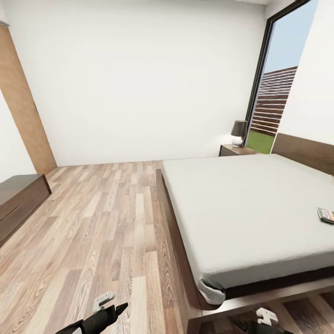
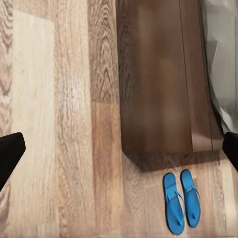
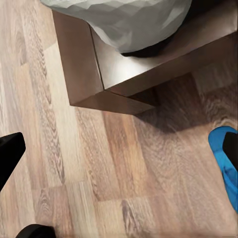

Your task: In the bedroom, move the book from the bed onto either nightstand, and place the two sandals side by side next to the bed.

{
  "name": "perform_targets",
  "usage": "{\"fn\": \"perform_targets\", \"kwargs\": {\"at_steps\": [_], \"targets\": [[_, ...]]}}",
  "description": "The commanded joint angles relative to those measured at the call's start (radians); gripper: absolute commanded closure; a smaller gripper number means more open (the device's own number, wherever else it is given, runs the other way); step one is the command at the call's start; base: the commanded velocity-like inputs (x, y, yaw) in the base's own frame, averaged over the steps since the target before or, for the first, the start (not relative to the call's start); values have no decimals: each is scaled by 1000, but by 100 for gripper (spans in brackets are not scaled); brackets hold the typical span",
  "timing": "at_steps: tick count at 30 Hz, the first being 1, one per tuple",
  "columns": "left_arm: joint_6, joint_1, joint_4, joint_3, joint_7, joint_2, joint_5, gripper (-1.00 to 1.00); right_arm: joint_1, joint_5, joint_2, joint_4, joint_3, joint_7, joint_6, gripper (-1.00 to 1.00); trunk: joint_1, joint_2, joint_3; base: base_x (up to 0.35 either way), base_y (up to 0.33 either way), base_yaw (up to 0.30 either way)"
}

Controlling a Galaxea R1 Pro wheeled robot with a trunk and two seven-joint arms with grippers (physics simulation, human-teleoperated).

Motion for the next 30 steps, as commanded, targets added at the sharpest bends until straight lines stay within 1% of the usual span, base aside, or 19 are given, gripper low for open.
{"fn": "perform_targets", "kwargs": {"at_steps": [1,30], "targets": [[1,0,0,-8,-3,1,10,-100,0,6,1,-2,-9,4,9,-100,0,0,0,-18,0,-241],[1,0,0,-8,-3,0,10,-100,0,6,1,-2,-9,4,9,-100,0,0,15,-1,0,-250]]}}
